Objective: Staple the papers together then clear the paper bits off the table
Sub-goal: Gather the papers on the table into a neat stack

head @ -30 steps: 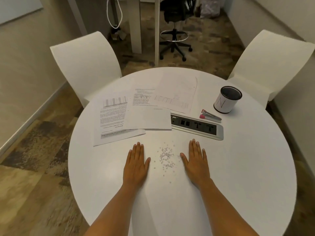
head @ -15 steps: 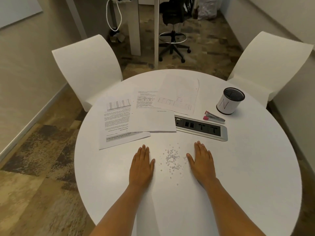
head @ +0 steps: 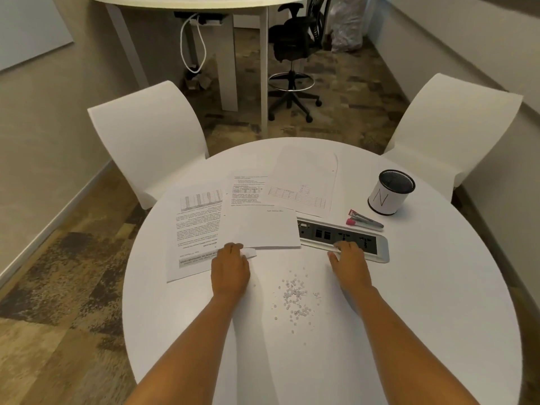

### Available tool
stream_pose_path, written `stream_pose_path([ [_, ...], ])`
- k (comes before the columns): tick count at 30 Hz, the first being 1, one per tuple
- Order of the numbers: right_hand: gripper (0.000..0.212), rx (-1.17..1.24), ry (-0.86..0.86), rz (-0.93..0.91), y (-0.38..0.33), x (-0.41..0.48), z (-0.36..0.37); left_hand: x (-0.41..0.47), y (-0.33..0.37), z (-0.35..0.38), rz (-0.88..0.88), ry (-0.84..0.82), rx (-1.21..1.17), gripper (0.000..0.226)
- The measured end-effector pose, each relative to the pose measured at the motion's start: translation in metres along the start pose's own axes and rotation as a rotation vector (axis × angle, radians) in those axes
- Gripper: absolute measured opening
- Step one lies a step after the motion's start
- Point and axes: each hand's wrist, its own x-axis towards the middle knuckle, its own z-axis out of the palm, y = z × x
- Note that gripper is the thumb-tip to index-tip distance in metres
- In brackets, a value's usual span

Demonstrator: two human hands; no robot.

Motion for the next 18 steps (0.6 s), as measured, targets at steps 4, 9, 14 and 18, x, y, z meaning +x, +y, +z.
stream_pose_path([
  [4, 0.036, 0.094, 0.034, 0.023, -0.013, 0.032, -0.008, 0.032, 0.007, -0.004, -0.139, 0.027, -0.098, 0.035],
  [9, 0.041, 0.229, 0.014, 0.064, -0.028, 0.081, -0.015, 0.074, 0.012, -0.002, -0.283, 0.005, -0.135, 0.043],
  [14, 0.059, 0.245, -0.093, 0.157, -0.042, 0.134, -0.012, 0.109, 0.009, 0.008, -0.456, -0.047, -0.180, 0.067],
  [18, 0.070, 0.126, -0.130, 0.248, -0.051, 0.173, 0.001, 0.134, 0.005, 0.021, -0.561, -0.082, -0.200, 0.082],
])
